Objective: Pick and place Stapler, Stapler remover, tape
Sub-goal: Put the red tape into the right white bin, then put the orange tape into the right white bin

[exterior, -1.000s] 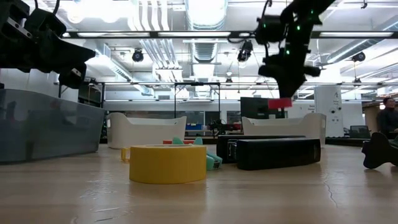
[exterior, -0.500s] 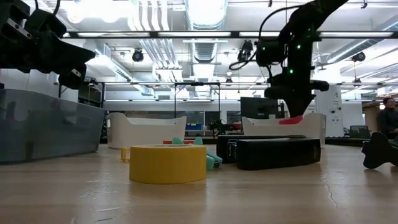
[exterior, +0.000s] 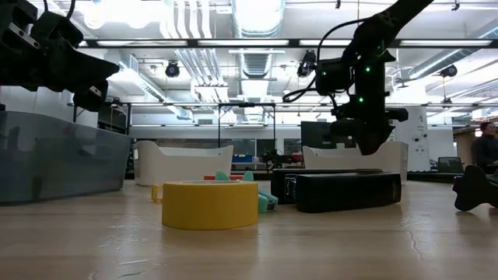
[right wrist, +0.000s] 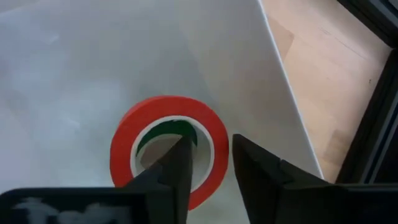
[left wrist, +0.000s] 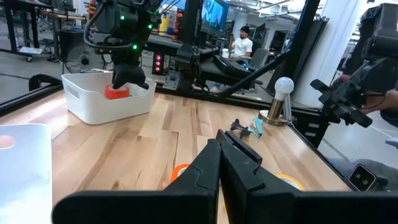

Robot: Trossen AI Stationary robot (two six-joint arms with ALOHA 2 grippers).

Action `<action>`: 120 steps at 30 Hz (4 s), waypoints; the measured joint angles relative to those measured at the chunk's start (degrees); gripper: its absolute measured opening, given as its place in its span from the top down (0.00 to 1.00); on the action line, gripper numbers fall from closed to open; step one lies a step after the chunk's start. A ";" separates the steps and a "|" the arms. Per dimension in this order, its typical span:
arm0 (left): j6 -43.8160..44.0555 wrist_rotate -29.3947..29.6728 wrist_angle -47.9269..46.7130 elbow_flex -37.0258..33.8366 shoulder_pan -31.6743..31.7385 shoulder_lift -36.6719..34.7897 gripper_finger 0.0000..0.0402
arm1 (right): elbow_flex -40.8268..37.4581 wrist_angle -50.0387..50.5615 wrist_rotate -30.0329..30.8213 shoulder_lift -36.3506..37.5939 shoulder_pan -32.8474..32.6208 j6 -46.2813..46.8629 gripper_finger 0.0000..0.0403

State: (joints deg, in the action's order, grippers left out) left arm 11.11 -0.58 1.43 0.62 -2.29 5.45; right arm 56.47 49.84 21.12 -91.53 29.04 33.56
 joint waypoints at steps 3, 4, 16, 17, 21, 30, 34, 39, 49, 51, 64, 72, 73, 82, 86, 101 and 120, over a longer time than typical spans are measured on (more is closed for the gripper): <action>0.00 0.01 0.00 0.00 -0.01 0.00 0.97 | 0.44 0.03 0.27 0.30 0.00 -0.30 0.65; 0.00 0.02 -0.02 0.00 -0.02 0.00 0.97 | 0.62 0.09 0.22 0.65 0.00 -0.45 0.62; 0.00 0.00 -0.13 0.00 0.00 0.00 0.97 | 6.52 -0.61 -2.00 4.15 -7.62 -0.77 0.51; 0.00 0.00 -0.13 0.00 -0.01 0.00 0.97 | 7.11 -1.14 -1.99 4.15 -8.77 -0.78 0.51; 0.00 0.01 -0.14 0.00 -0.02 0.00 0.97 | 8.98 -5.08 -2.14 3.35 -13.86 -1.05 0.51; 0.00 0.02 -0.15 0.00 -0.01 0.00 0.97 | 9.66 -22.40 -9.03 -0.79 -23.04 -4.09 0.52; -0.02 0.02 -0.17 0.00 0.00 0.02 0.97 | 10.51 -26.70 -11.30 -3.93 -25.47 -5.03 0.51; 0.00 0.01 -0.17 0.00 -0.01 0.02 0.97 | 14.25 -27.02 -11.32 -9.26 -27.94 -5.34 0.52; 0.00 0.02 -0.17 0.00 0.00 0.04 0.97 | 23.56 -24.39 -11.33 -20.14 -30.20 -11.48 0.51; 0.00 0.00 -0.17 0.00 -0.02 0.04 0.97 | 24.54 -24.11 -11.34 -21.45 -30.34 -11.48 0.51; 0.00 0.02 -0.20 0.00 -0.01 0.04 0.97 | 25.49 -23.12 -13.75 -26.85 -30.28 -11.49 0.51; 0.00 0.01 -0.20 0.00 -0.01 0.07 0.97 | 25.51 -23.55 -14.80 -27.21 -30.40 -10.10 0.52; 0.00 0.01 -0.20 0.00 0.00 0.07 0.97 | 25.57 -23.68 -15.10 -27.17 -30.45 -9.97 0.52; 0.00 0.01 -0.20 0.00 0.00 0.07 0.97 | 25.79 -24.21 -16.04 -28.02 -30.91 -9.99 0.52; 0.00 0.02 -0.20 0.00 0.00 0.07 0.97 | 25.78 -24.26 -15.80 -27.99 -31.06 -10.01 0.52; 0.00 0.02 -0.20 0.00 0.00 0.07 0.97 | 26.10 -25.16 -16.56 -27.80 -32.31 -9.57 0.52; 0.00 0.02 -0.20 0.00 0.00 0.07 0.97 | 26.36 -26.62 -16.57 -27.84 -33.20 -10.54 0.52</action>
State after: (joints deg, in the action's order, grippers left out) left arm 11.11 -0.56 1.23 0.62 -2.28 5.52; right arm 82.83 23.22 4.56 -119.37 -4.16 23.03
